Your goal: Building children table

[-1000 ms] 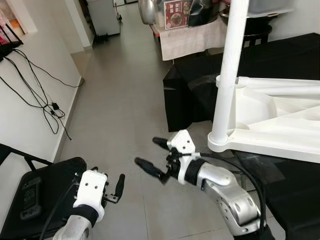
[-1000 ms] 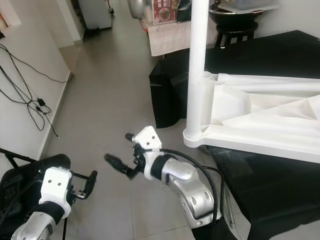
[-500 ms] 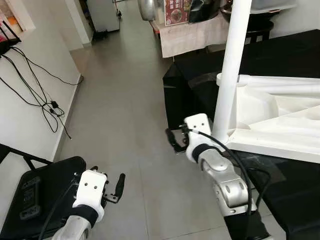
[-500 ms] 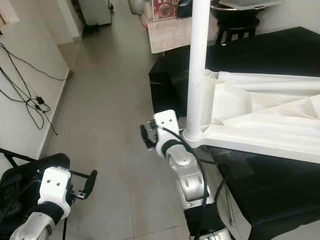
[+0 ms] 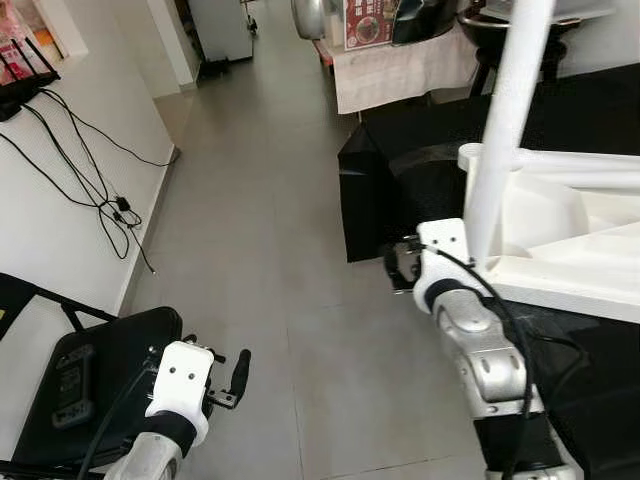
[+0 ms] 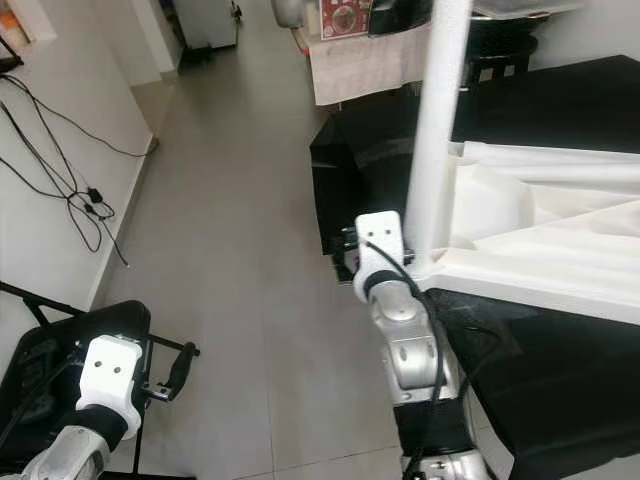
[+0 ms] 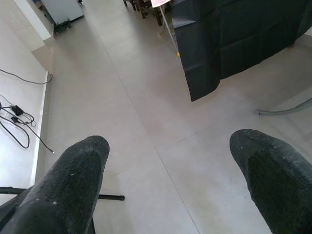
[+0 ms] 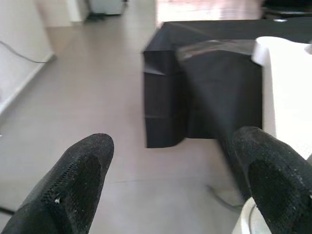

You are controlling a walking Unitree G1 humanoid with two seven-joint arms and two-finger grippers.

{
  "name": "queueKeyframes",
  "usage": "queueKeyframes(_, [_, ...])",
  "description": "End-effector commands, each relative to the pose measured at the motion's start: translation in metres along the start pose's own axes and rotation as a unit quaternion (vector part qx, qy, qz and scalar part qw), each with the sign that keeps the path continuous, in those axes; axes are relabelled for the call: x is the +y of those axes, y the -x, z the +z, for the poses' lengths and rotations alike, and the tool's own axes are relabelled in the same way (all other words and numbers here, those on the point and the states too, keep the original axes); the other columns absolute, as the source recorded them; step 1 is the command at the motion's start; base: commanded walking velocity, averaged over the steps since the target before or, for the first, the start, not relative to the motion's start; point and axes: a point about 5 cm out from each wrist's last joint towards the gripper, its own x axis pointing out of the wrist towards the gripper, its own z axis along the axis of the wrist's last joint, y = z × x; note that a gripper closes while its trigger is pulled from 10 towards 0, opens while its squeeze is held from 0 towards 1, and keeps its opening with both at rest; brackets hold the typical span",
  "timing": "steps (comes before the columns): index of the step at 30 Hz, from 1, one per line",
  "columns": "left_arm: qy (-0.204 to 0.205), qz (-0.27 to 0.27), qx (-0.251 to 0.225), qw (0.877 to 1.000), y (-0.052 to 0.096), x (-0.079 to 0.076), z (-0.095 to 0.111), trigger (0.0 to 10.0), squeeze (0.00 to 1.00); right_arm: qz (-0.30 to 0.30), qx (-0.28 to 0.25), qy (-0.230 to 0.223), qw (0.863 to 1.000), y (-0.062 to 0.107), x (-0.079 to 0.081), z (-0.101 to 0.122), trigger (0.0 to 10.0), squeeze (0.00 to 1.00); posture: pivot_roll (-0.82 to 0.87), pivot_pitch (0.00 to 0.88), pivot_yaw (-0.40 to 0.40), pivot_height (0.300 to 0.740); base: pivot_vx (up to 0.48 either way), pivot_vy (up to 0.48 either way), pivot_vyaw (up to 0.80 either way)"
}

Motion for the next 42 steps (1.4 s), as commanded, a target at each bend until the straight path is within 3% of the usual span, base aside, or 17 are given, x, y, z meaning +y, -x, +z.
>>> queueKeyframes(1, [0.002, 0.0, 0.008, 1.0, 0.002, 0.001, -0.001, 10.0, 0.0, -0.063, 0.02, 0.004, 0.998, 0.0, -0.026, -0.006, 10.0, 0.0, -0.03, 0.101, 0.128, 0.74, 0.0, 0.0, 0.0])
queueKeyframes(4, [0.003, -0.001, 0.008, 1.0, 0.002, 0.001, -0.002, 10.0, 0.0, -0.082, 0.036, 0.017, 0.996, 0.007, -0.041, -0.012, 10.0, 0.0, -0.04, 0.099, 0.13, 0.74, 0.0, 0.0, 0.0])
queueKeyframes(10, [0.005, -0.003, 0.009, 1.0, 0.002, 0.001, -0.003, 10.0, 0.0, -0.098, 0.053, 0.028, 0.993, 0.012, -0.052, -0.02, 10.0, 0.0, -0.04, 0.096, 0.13, 0.74, 0.0, 0.0, 0.0])
queueKeyframes(15, [0.005, -0.004, 0.009, 1.0, 0.002, 0.002, -0.002, 10.0, 0.0, -0.125, 0.072, 0.047, 0.988, 0.018, -0.07, -0.026, 10.0, 0.0, -0.04, 0.101, 0.13, 0.74, 0.0, 0.0, 0.0])
queueKeyframes(25, [0.007, -0.004, 0.008, 1.0, 0.002, 0.002, -0.002, 10.0, 0.0, -0.138, 0.082, 0.053, 0.986, 0.025, -0.081, -0.029, 10.0, 0.0, -0.05, 0.108, 0.128, 0.74, 0.0, 0.0, 0.0])
queueKeyframes(27, [0.01, -0.004, 0.007, 1.0, 0.002, 0.002, -0.002, 10.0, 0.0, -0.09, 0.068, 0.033, 0.993, 0.023, -0.065, -0.026, 10.0, 0.0, -0.06, 0.113, 0.128, 0.74, 0.0, 0.0, 0.0])
queueKeyframes(28, [0.011, -0.005, 0.006, 1.0, 0.001, 0.001, -0.001, 10.0, 0.0, -0.024, 0.042, 0.019, 0.999, 0.022, -0.043, -0.021, 10.0, 0.0, -0.07, 0.116, 0.124, 0.74, 0.0, 0.0, 0.0])
queueKeyframes(30, [0.011, -0.005, 0.006, 1.0, 0.001, 0.001, -0.001, 10.0, 0.0, -0.024, 0.042, 0.019, 0.999, 0.022, -0.043, -0.021, 10.0, 0.0, -0.07, 0.116, 0.124, 0.74, 0.0, 0.0, 0.0])
queueKeyframes(31, [0.014, -0.006, 0.005, 1.0, 0.001, 0.001, -0.001, 10.0, 0.0, 0.04, 0.009, 0.013, 0.999, 0.023, -0.02, -0.015, 10.0, 0.0, -0.07, 0.118, 0.123, 0.74, 0.0, 0.0, 0.0])
queueKeyframes(33, [0.014, -0.006, 0.005, 1.0, 0.001, 0.001, -0.001, 10.0, 0.0, 0.04, 0.009, 0.013, 0.999, 0.023, -0.02, -0.015, 10.0, 0.0, -0.07, 0.118, 0.123, 0.74, 0.0, 0.0, 0.0])
queueKeyframes(34, [0.014, -0.007, 0.003, 1.0, 0.001, 0.001, 0.0, 10.0, 0.0, 0.109, -0.025, 0.014, 0.994, 0.028, 0.005, -0.01, 10.0, 0.0, -0.07, 0.117, 0.126, 0.74, 0.0, 0.0, 0.0])
queueKeyframes(35, [0.014, -0.007, 0.003, 1.0, 0.001, 0.001, 0.0, 10.0, 0.0, 0.109, -0.025, 0.014, 0.994, 0.028, 0.005, -0.01, 10.0, 0.0, -0.07, 0.117, 0.126, 0.74, 0.0, 0.0, 0.0])
queueKeyframes(36, [0.013, -0.007, 0.002, 1.0, 0.0, 0.001, 0.0, 10.0, 0.0, 0.155, -0.046, 0.013, 0.987, 0.032, 0.025, -0.009, 10.0, 0.0, -0.06, 0.116, 0.125, 0.74, 0.0, 0.0, 0.0])
queueKeyframes(37, [0.013, -0.007, 0.002, 1.0, 0.0, 0.001, 0.0, 10.0, 0.0, 0.155, -0.046, 0.013, 0.987, 0.032, 0.025, -0.009, 10.0, 0.0, -0.06, 0.116, 0.125, 0.74, 0.0, 0.0, 0.0])
queueKeyframes(39, [0.001, 0.0, -0.003, 1.0, -0.002, 0.002, 0.003, 10.0, 0.0, 0.213, -0.064, 0.033, 0.974, 0.039, 0.052, -0.013, 10.0, 0.0, -0.06, 0.113, 0.127, 0.74, 0.0, 0.0, 0.0])
queueKeyframes(42, [-0.007, 0.007, -0.008, 1.0, -0.004, 0.003, 0.006, 10.0, 0.0, 0.234, -0.067, 0.047, 0.969, 0.04, 0.062, -0.016, 10.0, 0.0, -0.06, 0.11, 0.126, 0.74, 0.0, 0.0, 0.0])
